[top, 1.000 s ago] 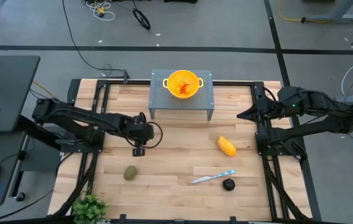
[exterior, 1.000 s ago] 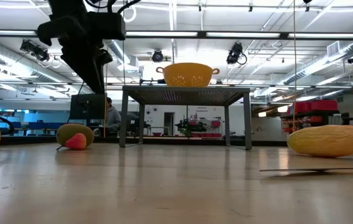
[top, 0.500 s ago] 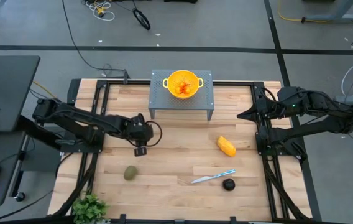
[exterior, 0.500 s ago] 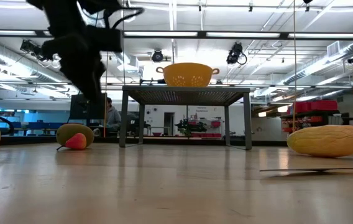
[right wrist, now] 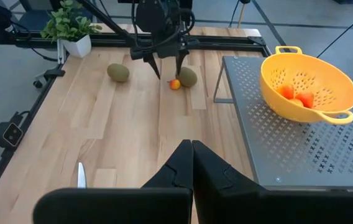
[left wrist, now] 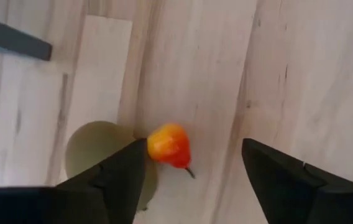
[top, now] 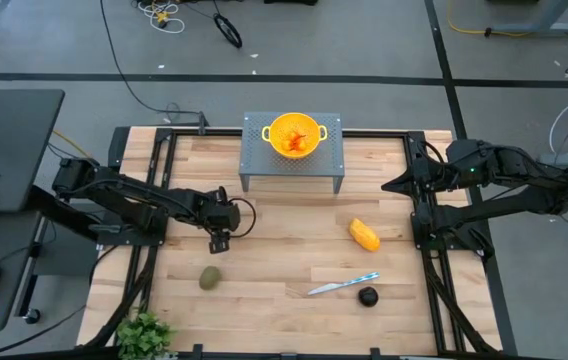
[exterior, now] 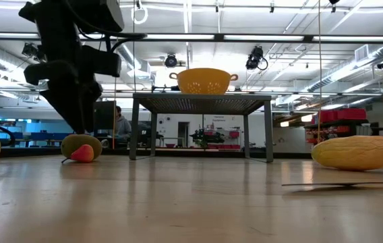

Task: Pick & Place Fruit
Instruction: Put the yellow pear into the yellow strainer bowl on the shelf

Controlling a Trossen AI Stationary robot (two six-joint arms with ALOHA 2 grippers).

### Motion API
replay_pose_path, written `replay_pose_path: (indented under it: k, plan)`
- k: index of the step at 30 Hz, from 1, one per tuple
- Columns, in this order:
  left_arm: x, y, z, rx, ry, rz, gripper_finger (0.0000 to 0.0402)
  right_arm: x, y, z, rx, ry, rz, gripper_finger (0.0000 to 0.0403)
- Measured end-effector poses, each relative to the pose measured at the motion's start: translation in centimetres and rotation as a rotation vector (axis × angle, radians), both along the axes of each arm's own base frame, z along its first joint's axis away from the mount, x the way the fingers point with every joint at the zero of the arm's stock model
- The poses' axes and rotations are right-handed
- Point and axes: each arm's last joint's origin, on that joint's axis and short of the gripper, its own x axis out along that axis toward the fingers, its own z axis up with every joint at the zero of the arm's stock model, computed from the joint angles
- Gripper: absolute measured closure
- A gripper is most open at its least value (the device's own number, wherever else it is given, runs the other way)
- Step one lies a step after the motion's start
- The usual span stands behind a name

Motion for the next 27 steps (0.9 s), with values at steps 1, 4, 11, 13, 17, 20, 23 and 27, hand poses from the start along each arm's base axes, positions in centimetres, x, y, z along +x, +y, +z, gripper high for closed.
replay_pose_path:
  k: [1, 4, 11, 13, 17, 20, 23, 27]
  plan:
    - [0.0, 0.0, 0.0, 0.006, 0.001, -0.006, 0.0123, 0.0, 0.0, 0.0, 0.000, 0.001, 0.000, 0.0402]
    - [0.0, 0.0, 0.0, 0.017, 0.005, -0.029, 0.0118, 0.0, 0.0, 0.0, 0.000, 0.002, 0.000, 0.0402]
    - [0.2, 0.0, -0.3, 0.019, -0.027, -0.066, 0.0119, 0.0, 0.0, 0.0, 0.000, 0.002, 0.000, 0.0402]
    - [-0.1, 0.0, -0.8, 0.019, -0.017, -0.065, 0.0119, 0.0, 0.0, 0.0, 0.000, 0.005, 0.000, 0.0402]
    - [-0.4, 0.6, -1.6, 0.008, -0.016, -0.028, 0.0120, -0.1, 0.0, -0.1, 0.000, 0.017, 0.000, 0.0402]
    - [-0.7, 1.2, -2.1, 0.005, -0.002, 0.003, 0.0120, -0.1, 0.0, -0.1, -0.002, 0.018, 0.001, 0.0402]
    - [-0.7, 1.7, -2.2, 0.001, 0.001, 0.011, 0.0120, -0.1, 0.0, -0.1, -0.003, 0.018, 0.001, 0.0402]
    - [-0.5, 2.3, -2.1, 0.006, -0.015, 0.001, 0.0120, -0.1, 0.0, -0.1, -0.003, 0.018, 0.001, 0.0402]
